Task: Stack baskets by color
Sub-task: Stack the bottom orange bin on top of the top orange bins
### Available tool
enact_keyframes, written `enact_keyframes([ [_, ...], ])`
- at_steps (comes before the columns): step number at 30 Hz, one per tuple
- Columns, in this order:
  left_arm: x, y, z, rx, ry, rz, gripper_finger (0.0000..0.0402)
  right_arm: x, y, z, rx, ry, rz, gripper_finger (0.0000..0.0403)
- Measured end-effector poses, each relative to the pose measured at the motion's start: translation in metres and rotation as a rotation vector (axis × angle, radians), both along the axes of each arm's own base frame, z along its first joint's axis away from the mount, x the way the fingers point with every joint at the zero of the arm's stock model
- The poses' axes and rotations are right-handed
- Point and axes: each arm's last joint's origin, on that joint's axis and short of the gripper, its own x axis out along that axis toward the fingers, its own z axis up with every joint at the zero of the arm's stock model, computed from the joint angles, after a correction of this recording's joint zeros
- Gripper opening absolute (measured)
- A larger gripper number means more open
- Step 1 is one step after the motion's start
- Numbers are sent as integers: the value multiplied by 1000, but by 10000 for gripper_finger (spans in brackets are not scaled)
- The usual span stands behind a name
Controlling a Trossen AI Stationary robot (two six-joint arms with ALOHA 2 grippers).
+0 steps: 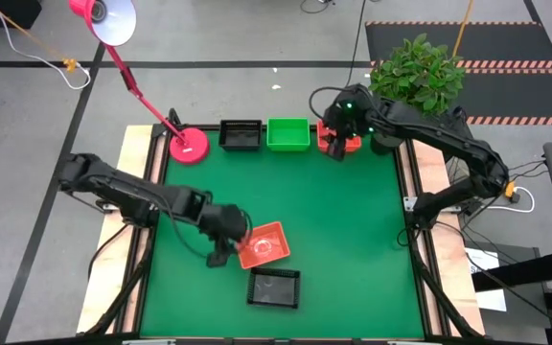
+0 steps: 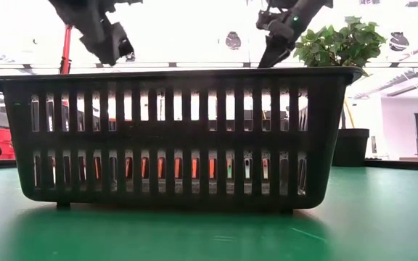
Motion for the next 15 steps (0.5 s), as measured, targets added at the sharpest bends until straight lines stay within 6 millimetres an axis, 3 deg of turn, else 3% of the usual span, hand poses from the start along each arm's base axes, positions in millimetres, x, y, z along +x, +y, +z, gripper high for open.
enact_keyframes([
  [7,14,-26,-42,151,98,-189,166,-11,10,3,109,-2,28,169],
  [15,25,-24,-68,259,121,-381,166,-25,19,12,121,2,42,169],
])
